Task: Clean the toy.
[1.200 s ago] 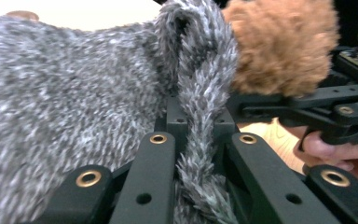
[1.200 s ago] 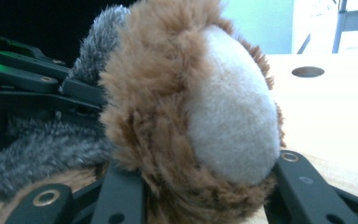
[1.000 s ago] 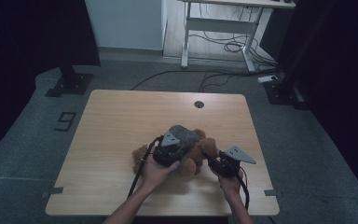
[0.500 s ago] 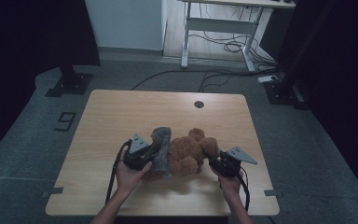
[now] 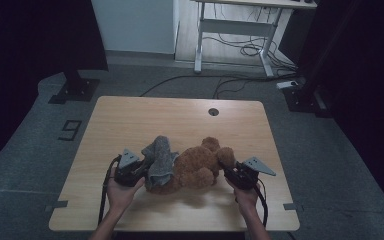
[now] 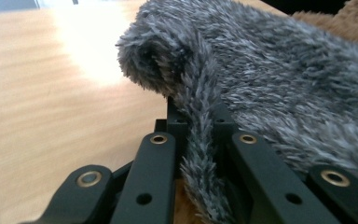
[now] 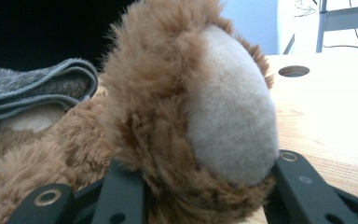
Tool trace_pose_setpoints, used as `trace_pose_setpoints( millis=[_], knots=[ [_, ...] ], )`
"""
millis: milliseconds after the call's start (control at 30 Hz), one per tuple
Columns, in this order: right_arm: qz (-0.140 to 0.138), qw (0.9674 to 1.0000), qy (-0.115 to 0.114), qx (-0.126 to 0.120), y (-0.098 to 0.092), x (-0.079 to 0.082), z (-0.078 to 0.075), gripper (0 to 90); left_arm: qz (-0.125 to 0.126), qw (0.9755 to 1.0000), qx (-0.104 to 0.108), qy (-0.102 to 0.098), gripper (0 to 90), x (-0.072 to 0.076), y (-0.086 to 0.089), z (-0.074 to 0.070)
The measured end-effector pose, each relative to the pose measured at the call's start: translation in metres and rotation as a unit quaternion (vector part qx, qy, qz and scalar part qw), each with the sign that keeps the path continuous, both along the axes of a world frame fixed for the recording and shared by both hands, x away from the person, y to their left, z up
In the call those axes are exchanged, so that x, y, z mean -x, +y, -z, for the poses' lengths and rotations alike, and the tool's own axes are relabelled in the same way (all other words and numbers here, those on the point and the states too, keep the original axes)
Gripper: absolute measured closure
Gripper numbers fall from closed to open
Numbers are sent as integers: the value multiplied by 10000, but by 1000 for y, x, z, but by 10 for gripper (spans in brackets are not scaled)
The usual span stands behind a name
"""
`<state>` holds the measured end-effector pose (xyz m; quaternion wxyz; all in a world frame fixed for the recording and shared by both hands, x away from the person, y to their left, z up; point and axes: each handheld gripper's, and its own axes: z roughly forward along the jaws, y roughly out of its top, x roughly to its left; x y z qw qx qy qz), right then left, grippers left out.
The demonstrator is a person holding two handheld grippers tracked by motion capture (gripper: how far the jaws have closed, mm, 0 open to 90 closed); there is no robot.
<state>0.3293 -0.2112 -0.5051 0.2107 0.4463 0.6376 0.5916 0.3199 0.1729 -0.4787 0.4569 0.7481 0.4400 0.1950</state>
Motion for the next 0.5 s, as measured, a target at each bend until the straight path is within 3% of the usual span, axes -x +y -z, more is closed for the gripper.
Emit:
trace_pose_setpoints(
  millis=[200, 333, 500],
  knots=[
    [16, 10000, 22, 9, -1, 0, 0, 623, -120, 9997, 5, 209, 832, 3, 13, 11],
    [-17, 9999, 87, 60, 1, 0, 3, 624, -139, 9996, -80, 234, 833, 2, 5, 16],
    [-16, 9997, 166, 163, 2, 0, 10, 626, -241, 9994, -103, 235, 836, -13, -6, 21]
  ],
)
